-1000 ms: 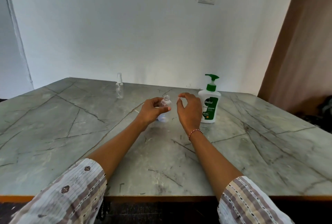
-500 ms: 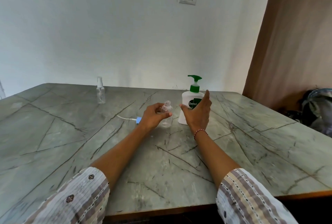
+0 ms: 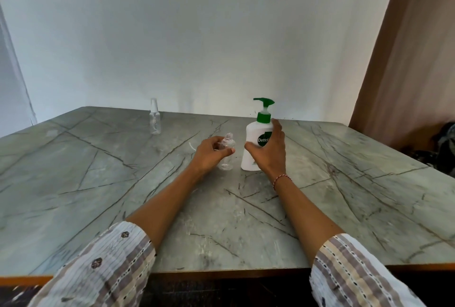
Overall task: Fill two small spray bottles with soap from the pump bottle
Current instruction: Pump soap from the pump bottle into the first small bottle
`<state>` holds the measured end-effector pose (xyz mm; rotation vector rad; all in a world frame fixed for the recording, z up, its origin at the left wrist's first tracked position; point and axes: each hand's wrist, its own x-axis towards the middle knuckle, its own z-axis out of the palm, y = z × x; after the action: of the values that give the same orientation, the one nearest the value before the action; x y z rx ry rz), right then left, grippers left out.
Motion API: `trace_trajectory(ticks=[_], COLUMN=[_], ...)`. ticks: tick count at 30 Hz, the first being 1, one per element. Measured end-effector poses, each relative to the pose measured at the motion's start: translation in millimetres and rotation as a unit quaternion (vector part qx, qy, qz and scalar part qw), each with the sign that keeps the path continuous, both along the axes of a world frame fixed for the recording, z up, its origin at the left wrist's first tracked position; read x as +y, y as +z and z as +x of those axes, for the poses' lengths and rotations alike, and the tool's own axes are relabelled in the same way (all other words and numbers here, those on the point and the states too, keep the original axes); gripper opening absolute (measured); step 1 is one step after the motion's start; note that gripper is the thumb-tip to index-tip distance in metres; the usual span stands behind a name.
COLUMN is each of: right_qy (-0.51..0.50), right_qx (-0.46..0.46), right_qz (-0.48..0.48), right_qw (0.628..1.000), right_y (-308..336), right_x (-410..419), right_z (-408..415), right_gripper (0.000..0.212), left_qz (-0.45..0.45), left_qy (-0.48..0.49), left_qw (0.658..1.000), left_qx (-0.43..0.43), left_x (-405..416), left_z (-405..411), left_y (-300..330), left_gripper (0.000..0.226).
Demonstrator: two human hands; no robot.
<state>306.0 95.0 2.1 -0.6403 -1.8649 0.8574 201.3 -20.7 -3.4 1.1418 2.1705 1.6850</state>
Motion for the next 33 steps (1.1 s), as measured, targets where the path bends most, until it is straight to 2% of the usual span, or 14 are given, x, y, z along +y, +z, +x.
trace_trajectory(ticks=[7,9,13,16,20,23,27,33], right_qy=[0.062,0.076,0.035,0.056,0.090,0.059,0.028,-0.010], right_qx=[0.011,0.045,0.140,0.173,0.135,0.139,0.135,0.167], right_qz=[0.011,0.009,0.022,-0.029,-0.101,-0.115,-0.119,-0.107], right_qw=[0.998,0.996,0.989,0.983,0.982,0.982,0.983,0.980], right_y=[-2.4,3.0,33.2,64.3,74.1,64.7,65.0,65.2], right_x=[-20.1,-24.9,-31.2,-29.9,-20.6,-15.4,-15.1,-22.2], right_z=[-1.0,-2.6,-6.9,-13.4,-24.5,-33.5,-41.3,-46.2], right_gripper=[0.091,0.089,0.054,0.036,0.042,0.046,0.060,0.054], left_qz=[0.079,0.102,0.139,0.125,0.123,0.134,0.139,0.143], left_qy=[0.004,-0.001,-0.037,-0.052,-0.060,-0.065,-0.052,-0.050], left_qw=[0.995,0.992,0.985,0.987,0.988,0.985,0.987,0.987], left_qx=[-0.067,-0.081,-0.092,-0.084,-0.075,-0.083,-0.054,-0.062], left_x=[-18.5,-17.9,-13.8,-6.3,4.3,12.1,17.8,20.9], left_z=[-2.5,-1.3,3.0,4.3,8.4,9.5,9.5,8.5], left_y=[8.6,13.2,25.5,34.3,45.0,50.4,52.6,55.1], left_gripper=[0.043,0.043,0.035,0.031,0.027,0.041,0.032,0.035])
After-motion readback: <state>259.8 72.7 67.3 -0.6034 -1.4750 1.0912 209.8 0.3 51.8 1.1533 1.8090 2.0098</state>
